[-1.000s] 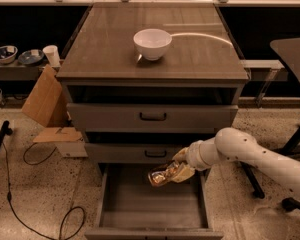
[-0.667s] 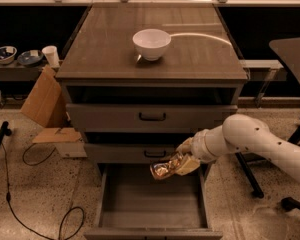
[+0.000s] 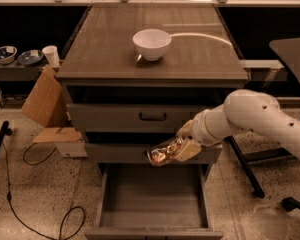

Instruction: Pick orange can from bottom drawer and place on counter

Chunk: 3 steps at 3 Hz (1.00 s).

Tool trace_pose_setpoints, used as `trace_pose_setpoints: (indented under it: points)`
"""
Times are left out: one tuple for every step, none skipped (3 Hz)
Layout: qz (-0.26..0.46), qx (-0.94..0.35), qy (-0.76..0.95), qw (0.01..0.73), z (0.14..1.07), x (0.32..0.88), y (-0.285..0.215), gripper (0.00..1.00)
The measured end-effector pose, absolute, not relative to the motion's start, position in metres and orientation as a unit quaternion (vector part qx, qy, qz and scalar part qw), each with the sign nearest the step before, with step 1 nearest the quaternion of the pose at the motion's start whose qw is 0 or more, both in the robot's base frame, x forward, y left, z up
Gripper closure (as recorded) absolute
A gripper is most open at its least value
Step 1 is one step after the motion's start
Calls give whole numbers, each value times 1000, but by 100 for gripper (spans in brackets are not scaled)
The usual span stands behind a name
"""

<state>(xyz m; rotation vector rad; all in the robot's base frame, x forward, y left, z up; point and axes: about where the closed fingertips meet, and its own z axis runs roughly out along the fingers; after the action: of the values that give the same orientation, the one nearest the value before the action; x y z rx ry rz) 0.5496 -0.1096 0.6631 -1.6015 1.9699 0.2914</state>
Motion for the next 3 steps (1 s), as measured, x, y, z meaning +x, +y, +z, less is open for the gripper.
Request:
trace_pose_setpoints:
  points:
    - [104, -600, 742, 281, 681, 560, -103, 100]
    - [103, -600, 742, 280, 681, 561, -103, 100]
    - [107, -607, 739, 273, 657, 552, -95, 100]
